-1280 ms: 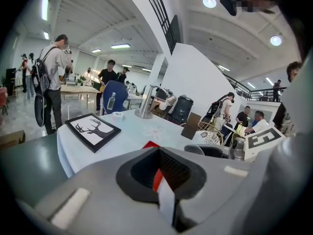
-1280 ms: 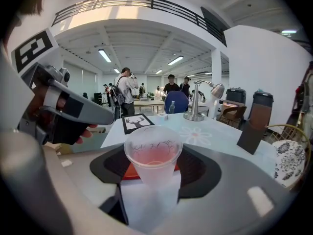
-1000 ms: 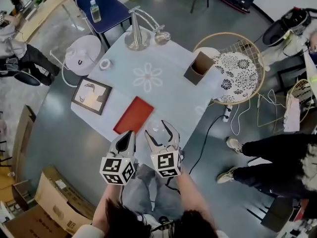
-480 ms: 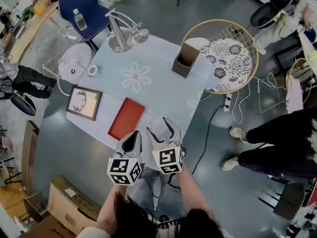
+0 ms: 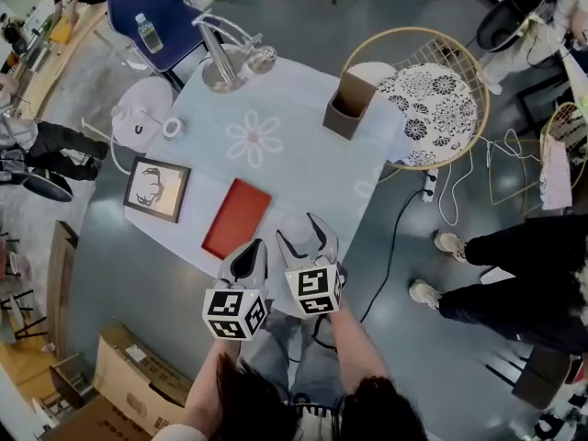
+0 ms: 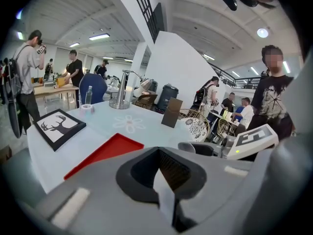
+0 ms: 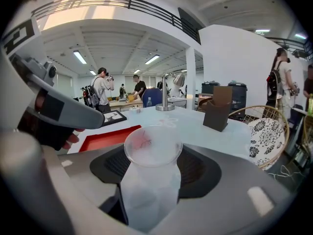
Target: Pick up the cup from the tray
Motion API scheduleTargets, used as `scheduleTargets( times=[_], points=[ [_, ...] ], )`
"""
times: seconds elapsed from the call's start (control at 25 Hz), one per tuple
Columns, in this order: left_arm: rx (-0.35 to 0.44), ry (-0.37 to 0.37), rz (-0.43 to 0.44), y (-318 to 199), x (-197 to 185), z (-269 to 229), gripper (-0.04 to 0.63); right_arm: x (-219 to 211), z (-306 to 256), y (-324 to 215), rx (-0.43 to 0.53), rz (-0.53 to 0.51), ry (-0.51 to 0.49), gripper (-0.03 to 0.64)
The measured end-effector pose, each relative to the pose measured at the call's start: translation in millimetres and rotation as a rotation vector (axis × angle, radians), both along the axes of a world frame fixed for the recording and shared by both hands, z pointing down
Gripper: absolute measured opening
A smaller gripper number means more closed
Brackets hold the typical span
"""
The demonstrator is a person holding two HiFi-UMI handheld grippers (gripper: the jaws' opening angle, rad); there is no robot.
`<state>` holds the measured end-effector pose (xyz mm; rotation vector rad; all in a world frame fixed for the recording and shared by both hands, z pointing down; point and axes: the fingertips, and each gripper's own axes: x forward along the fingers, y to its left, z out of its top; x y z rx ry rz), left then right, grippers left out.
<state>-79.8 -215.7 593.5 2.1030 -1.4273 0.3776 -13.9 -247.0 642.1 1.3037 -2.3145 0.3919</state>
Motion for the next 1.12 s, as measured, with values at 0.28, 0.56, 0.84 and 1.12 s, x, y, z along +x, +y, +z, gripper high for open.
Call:
scheduleTargets(
  times=[0.28,0.56,0.84,1.12],
  points=[
    [-0.004,0.006,-0.017,0,-4,2,0.000,1,16,5,-0.012,-0.008,0.036,0.321],
    [-0.005,0.009,-0.025,1,-4,2,0.000,3,16,5,0.020,0.008,0.006,0.328],
    [-0.010,0.001,-0.026,2,-7,4,0.000,1,-1,6,0.031,-0.009,-0.089,0.385],
    [-0.003,-0.001,-0.012,3,-3,0,0.000,9,-12,12,0.041,-0.011,-0.075,0.388]
  ],
)
